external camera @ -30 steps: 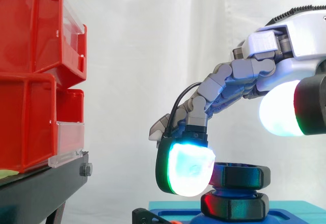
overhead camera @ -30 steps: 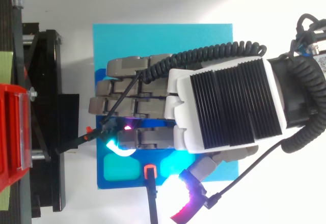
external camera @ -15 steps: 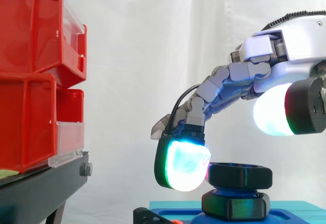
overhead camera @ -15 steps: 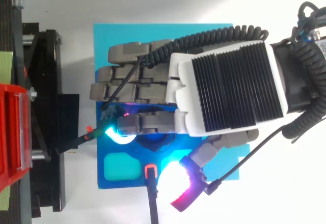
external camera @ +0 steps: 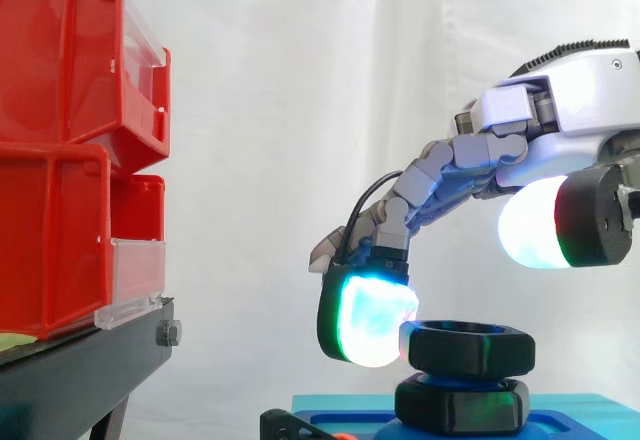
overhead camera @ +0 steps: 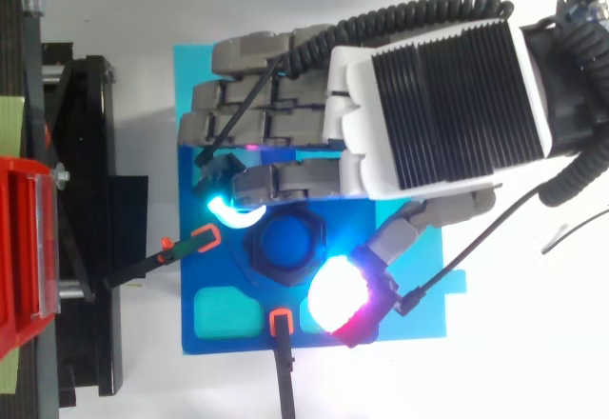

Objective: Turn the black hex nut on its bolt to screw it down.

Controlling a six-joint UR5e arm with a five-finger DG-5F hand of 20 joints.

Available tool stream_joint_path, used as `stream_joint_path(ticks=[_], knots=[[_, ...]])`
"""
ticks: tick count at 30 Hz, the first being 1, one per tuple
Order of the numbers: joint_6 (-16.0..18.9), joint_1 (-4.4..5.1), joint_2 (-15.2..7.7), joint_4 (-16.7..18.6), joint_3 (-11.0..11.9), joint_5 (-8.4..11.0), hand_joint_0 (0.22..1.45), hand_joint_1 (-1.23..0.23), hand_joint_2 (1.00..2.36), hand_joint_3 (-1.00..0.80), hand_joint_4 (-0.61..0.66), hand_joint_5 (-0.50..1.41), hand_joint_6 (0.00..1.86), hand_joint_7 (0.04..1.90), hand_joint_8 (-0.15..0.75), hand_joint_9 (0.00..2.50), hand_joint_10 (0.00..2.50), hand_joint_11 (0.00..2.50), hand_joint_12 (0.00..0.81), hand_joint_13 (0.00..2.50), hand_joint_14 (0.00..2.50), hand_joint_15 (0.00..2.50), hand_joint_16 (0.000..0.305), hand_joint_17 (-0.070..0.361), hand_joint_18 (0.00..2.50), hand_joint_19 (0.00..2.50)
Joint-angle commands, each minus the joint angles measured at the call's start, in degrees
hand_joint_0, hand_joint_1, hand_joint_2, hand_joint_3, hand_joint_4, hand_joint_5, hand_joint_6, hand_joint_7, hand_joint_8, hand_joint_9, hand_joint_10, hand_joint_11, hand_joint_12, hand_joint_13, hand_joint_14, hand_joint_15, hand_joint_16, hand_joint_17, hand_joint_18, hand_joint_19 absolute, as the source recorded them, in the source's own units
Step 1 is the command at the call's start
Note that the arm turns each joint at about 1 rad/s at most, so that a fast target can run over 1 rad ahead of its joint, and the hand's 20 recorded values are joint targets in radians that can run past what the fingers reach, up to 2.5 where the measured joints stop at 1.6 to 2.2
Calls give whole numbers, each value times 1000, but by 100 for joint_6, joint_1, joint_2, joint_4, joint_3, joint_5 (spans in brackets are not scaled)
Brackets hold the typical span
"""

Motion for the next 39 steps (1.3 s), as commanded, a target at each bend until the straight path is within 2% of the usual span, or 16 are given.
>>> stream_joint_path(ticks=[1, 8, 12, 14, 18, 19, 21, 23, 24, 25, 26, 28, 31, 33, 36, 39], knots=[[-3, -90, -2, 9, 0, -114, 490, -246, 1000, -500, 326, -229, 864, 550, 294, 319, 5, 213, 359, 449, 4, 117, 48, 107, 303, 178], [-3, -222, -2, 106, 0, -229, 491, -249, 1000, -500, 323, -229, 863, 550, 293, 319, 5, 213, 358, 453, 4, 121, 48, 107, 307, 181], [-3, -222, -2, 264, 0, -334, 491, -249, 1000, -500, 329, -228, 862, 552, 293, 322, 5, 218, 358, 454, 4, 124, 47, 107, 309, 179], [-21, -187, -2, 431, 18, -422, 491, -249, 1000, -500, 322, -228, 861, 552, 293, 324, 4, 215, 357, 454, 4, 124, 47, 107, 311, 186], [-3, -117, -2, 598, 141, -369, 491, -250, 1000, -500, 326, -227, 860, 556, 295, 328, 5, 216, 357, 457, 4, 125, 48, 107, 316, 186], [23, -64, -2, 624, 185, -308, 492, -250, 1000, -500, 327, -227, 860, 552, 294, 328, 5, 220, 358, 459, 3, 122, 48, 107, 316, 190], [32, -29, -2, 633, 185, -264, 492, -253, 1000, -500, 320, -227, 859, 559, 296, 334, 5, 218, 357, 460, 4, 123, 48, 107, 317, 196], [40, 41, -11, 633, 185, -123, 492, -253, 1000, -500, 325, -226, 859, 554, 296, 335, 5, 223, 357, 463, 5, 126, 47, 107, 321, 194], [40, 112, -99, 677, 194, 70, 492, -253, 1000, -500, 326, -226, 859, 555, 297, 335, 5, 217, 357, 464, 4, 127, 47, 107, 322, 191], [40, 138, -99, 712, 202, 140, 492, -253, 1000, -500, 326, -226, 859, 556, 297, 336, 5, 223, 357, 466, 4, 131, 47, 107, 324, 184], [40, 138, -99, 712, 202, 140, 492, -253, 1000, -500, 327, -226, 859, 556, 297, 337, 5, 216, 359, 469, 4, 128, 47, 106, 329, 188], [40, 244, -187, 905, 211, 272, 493, -253, 1000, -500, 328, -226, 859, 557, 298, 337, 5, 218, 359, 472, 4, 132, 47, 106, 331, 188], [76, 340, -196, 1011, 202, 334, 493, -256, 1000, -500, 329, -226, 858, 560, 298, 338, 5, 219, 361, 472, 4, 132, 47, 106, 333, 192], [76, 437, -187, 976, 202, 413, 493, -258, 1000, -500, 327, -225, 858, 555, 298, 339, 5, 210, 361, 470, 4, 132, 47, 106, 333, 192], [84, 516, -187, 835, 202, 536, 492, -261, 1000, -500, 326, -224, 857, 558, 298, 340, 5, 220, 360, 470, 4, 132, 47, 107, 333, 199], [84, 560, -187, 774, 211, 571, 492, -262, 1000, -500, 326, -224, 856, 560, 297, 342, 5, 217, 360, 472, 4, 128, 47, 107, 333, 192]])
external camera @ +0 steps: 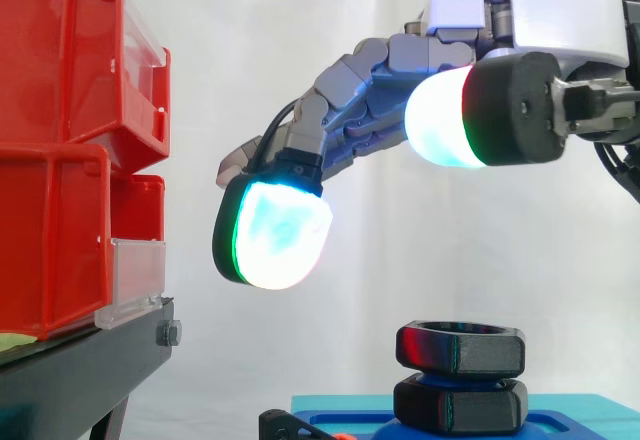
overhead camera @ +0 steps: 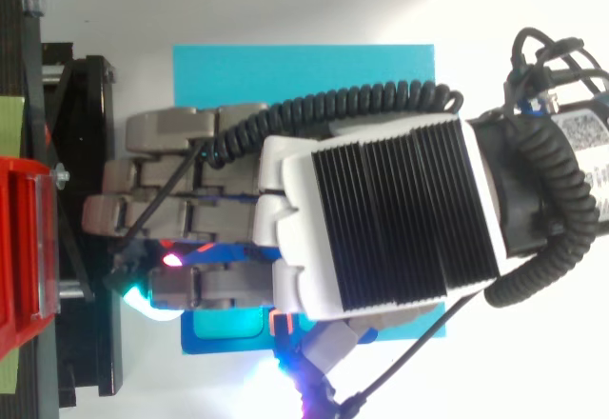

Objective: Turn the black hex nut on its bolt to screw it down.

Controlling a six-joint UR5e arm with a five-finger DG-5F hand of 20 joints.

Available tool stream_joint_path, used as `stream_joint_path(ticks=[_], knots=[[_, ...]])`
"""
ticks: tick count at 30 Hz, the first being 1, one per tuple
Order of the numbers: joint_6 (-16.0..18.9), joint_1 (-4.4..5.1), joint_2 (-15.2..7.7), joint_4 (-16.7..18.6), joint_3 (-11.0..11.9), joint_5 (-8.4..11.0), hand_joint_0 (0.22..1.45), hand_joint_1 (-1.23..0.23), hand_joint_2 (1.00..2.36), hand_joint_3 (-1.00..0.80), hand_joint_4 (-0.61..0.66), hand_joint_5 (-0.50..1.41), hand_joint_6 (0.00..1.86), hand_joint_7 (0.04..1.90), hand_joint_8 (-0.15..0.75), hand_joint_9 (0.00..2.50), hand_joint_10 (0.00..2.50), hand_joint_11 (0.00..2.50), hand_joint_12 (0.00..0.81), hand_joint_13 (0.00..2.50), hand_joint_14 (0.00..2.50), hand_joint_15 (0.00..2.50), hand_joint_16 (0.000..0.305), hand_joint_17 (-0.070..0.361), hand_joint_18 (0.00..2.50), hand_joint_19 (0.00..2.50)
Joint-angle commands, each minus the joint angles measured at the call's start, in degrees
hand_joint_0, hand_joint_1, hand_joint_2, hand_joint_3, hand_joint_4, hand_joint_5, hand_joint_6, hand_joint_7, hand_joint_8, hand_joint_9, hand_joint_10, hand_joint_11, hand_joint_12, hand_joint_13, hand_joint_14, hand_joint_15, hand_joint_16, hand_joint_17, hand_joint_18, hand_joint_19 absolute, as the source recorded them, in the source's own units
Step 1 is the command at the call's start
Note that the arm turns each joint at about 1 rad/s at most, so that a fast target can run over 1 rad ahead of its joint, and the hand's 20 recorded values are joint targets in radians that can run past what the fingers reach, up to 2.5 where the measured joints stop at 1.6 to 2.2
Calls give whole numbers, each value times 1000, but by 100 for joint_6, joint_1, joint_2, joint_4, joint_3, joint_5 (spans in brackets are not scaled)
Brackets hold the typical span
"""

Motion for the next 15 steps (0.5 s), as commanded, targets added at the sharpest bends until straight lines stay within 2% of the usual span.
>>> stream_joint_path(ticks=[1, 6, 15], knots=[[4, 101, -2, -64, -4, 67, 492, -263, 1000, -500, 325, -224, 856, 560, 298, 343, 5, 211, 360, 472, 4, 132, 47, 107, 333, 192], [-5, 189, -10, -81, -40, 67, 493, -265, 1000, -500, 325, -223, 856, 557, 299, 347, 8, 212, 361, 476, 4, 133, 47, 107, 336, 194], [-13, 198, -10, -152, -119, 49, 495, -270, 1000, -500, 321, -223, 855, 559, 298, 351, 5, 228, 360, 477, 4, 134, 47, 107, 340, 192]])
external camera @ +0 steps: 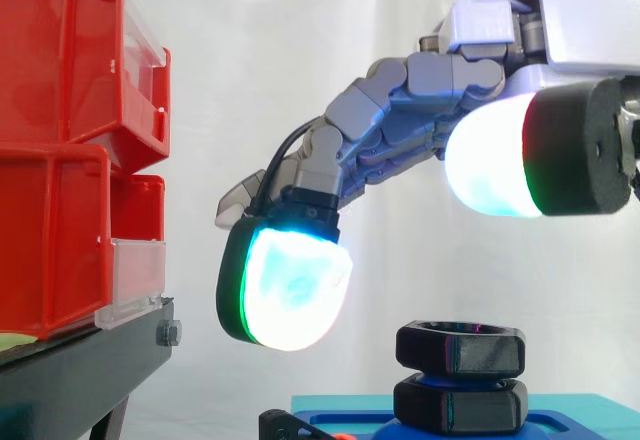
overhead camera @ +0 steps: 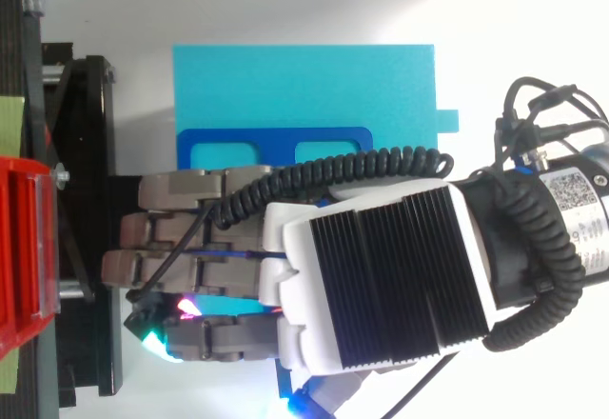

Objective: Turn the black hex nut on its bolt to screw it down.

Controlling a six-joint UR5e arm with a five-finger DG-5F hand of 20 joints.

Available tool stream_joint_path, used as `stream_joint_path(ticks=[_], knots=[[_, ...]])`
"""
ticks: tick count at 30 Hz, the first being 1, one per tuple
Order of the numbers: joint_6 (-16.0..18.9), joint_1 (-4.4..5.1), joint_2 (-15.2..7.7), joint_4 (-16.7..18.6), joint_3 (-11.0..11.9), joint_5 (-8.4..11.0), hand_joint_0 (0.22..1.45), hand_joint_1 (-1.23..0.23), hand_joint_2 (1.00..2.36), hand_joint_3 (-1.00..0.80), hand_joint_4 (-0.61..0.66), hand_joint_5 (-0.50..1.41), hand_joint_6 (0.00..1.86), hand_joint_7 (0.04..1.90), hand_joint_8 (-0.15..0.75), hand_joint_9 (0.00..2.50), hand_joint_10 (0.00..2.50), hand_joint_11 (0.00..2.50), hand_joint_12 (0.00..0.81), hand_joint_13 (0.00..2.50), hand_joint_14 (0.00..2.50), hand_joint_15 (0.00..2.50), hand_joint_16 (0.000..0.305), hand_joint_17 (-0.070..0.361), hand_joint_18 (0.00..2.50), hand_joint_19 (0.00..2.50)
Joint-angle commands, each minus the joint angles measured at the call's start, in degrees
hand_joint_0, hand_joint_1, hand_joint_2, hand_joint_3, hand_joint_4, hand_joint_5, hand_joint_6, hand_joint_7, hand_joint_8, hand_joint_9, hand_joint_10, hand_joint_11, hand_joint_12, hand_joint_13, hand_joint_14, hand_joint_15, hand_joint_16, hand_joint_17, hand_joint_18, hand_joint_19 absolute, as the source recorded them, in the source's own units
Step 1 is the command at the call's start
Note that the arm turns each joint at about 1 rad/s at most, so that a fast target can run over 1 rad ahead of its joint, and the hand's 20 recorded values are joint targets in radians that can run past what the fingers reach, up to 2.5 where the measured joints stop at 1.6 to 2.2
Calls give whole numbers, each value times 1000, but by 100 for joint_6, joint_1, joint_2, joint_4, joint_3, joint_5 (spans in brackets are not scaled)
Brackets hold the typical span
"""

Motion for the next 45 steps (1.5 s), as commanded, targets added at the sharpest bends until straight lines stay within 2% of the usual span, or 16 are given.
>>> stream_joint_path(ticks=[1, 14, 16, 17, 24, 27, 35, 45], knots=[[-1, 2, 0, -52, -11, -12, 495, -270, 1000, -500, 324, -222, 855, 560, 298, 352, 5, 216, 360, 476, 4, 137, 47, 107, 340, 192], [-36, -103, 0, -280, -11, -82, 496, -277, 1000, -500, 324, -222, 856, 564, 297, 355, 5, 229, 359, 478, 6, 133, 48, 107, 343, 200], [-45, -130, 0, -280, -11, -126, 496, -278, 1000, -500, 322, -222, 856, 563, 296, 355, 5, 229, 359, 480, 4, 135, 47, 107, 343, 200], [-63, -174, 8, -280, -11, -214, 495, -278, 1000, -500, 324, -222, 856, 563, 296, 356, 5, 229, 360, 481, 4, 135, 47, 107, 343, 199], [-63, -253, 0, -254, -11, -355, 497, -281, 1000, -500, 317, -222, 854, 568, 297, 361, 5, 231, 362, 494, 4, 144, 48, 107, 354, 204], [-63, -288, 0, -245, -11, -399, 497, -280, 1000, -500, 318, -213, 781, 598, 297, 363, 5, 224, 363, 494, 5, 144, 48, 107, 354, 208], [-54, -288, 0, -271, -2, -399, 497, -280, 1000, -500, 308, -192, 637, 809, 297, 368, 5, 226, 364, 492, 6, 149, 48, 108, 356, 217], [-54, -297, 0, -236, -2, -399, 497, -280, 1000, -500, 303, -184, 586, 911, 297, 374, 6, 227, 365, 492, 4, 150, 48, 109, 358, 226]])
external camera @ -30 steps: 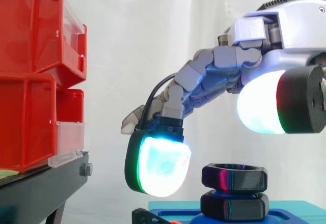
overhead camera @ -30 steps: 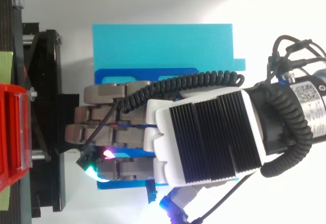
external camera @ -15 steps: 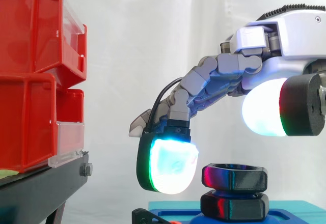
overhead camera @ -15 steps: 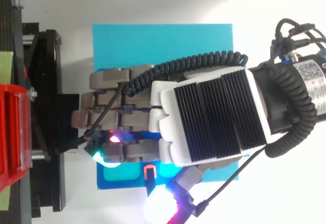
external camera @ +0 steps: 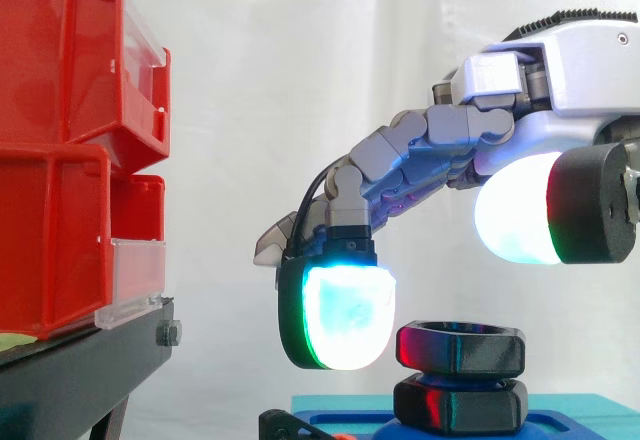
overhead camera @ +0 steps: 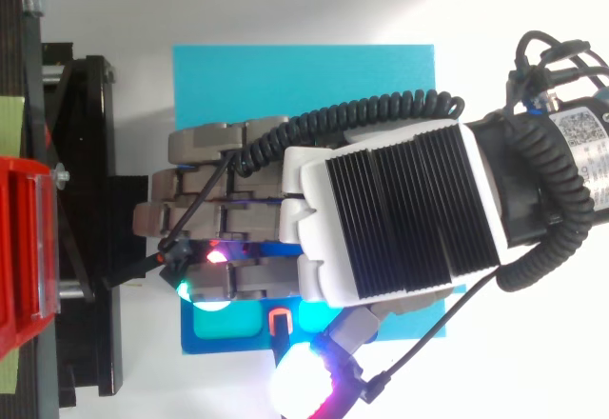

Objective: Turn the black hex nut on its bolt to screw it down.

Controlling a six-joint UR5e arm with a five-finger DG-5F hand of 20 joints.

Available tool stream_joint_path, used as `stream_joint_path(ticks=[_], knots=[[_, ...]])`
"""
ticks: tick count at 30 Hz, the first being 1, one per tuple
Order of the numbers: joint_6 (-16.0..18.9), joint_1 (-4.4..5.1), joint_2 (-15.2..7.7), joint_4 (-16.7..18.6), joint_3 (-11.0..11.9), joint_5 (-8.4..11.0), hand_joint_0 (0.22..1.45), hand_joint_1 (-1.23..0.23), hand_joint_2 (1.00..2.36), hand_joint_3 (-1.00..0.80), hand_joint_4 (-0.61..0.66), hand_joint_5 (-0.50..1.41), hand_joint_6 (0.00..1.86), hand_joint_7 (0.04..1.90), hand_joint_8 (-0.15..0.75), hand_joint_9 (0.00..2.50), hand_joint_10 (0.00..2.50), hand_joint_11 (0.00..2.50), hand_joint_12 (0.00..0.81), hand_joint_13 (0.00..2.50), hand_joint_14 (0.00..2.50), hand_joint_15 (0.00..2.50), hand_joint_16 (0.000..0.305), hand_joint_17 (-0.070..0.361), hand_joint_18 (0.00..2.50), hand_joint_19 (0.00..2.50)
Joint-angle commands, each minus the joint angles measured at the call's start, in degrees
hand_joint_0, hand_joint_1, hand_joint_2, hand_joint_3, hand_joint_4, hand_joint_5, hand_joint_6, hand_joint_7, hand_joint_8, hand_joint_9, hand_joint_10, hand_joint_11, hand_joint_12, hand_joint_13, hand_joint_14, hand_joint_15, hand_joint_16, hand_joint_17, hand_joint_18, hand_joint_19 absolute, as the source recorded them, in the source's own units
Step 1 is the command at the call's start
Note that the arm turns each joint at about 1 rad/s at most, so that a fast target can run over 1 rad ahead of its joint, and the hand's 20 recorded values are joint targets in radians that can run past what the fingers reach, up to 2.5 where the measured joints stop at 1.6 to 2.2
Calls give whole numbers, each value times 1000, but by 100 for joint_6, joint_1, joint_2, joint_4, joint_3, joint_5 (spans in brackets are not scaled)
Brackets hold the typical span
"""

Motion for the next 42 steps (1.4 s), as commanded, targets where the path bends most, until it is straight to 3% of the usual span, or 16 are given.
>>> stream_joint_path(ticks=[1, 15, 28, 42], knots=[[-3, -2, -5, 14, 6, 4, 498, -280, 1000, -500, 302, -183, 592, 895, 297, 374, 5, 230, 367, 492, 5, 150, 48, 109, 360, 214], [-3, -55, 4, -57, -3, -127, 499, -284, 1000, -500, 304, -180, 585, 911, 297, 389, 5, 229, 365, 498, 5, 148, 48, 108, 365, 222], [6, -178, 4, -162, 6, -312, 499, -284, 1000, -500, 302, -177, 584, 916, 297, 393, 6, 230, 365, 499, 4, 152, 48, 109, 369, 220], [6, -81, -5, 93, -3, -189, 498, -286, 1000, -500, 295, -176, 581, 922, 297, 396, 6, 231, 364, 499, 5, 158, 48, 108, 366, 224]])
